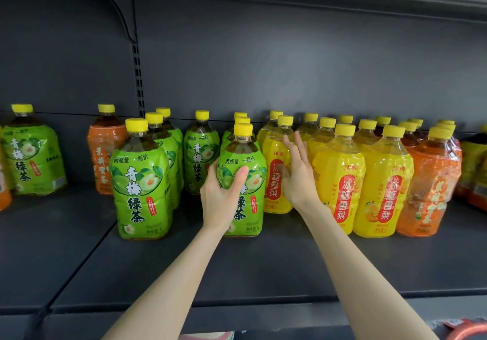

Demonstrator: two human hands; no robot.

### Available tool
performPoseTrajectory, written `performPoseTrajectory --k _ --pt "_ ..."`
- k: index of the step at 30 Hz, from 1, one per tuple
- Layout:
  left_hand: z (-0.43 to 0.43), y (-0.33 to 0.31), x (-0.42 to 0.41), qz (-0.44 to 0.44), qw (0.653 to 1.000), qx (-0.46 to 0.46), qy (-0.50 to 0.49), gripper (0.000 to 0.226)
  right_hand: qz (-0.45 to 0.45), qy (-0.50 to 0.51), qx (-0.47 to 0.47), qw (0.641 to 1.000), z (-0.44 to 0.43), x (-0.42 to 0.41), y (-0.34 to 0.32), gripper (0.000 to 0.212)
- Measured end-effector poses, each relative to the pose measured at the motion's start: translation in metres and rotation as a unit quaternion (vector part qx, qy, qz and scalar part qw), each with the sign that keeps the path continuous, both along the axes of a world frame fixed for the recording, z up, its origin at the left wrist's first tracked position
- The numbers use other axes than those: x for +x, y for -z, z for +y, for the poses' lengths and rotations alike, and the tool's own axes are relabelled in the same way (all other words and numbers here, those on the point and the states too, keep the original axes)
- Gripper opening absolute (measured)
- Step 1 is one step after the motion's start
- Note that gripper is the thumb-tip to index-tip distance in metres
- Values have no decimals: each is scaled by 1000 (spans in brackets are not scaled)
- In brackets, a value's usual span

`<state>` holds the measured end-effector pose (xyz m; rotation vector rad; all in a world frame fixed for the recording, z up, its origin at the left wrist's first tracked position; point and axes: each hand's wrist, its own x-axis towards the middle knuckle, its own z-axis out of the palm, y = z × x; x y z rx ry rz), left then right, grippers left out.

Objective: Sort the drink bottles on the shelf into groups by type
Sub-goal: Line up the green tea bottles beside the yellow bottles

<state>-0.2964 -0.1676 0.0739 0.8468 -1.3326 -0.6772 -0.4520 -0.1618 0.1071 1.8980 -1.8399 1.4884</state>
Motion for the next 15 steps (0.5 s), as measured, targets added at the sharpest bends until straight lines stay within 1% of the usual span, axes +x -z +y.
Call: performPoseTrajectory --k 6,11,13,15 --pt "0 -1 2 -19 1000 -1 -3 79 -3 -8 11 1000 2 3 -1 65" --pt "6 -6 7 -45 998 31 27 80 4 -9 59 998 12 6 -8 69" --pt "10 -10 12 -68 996 53 37 71 3 -7 81 997 21 9 -12 68" --pt "13 -14 18 -111 990 73 43 63 0 3 83 997 32 11 -14 60"
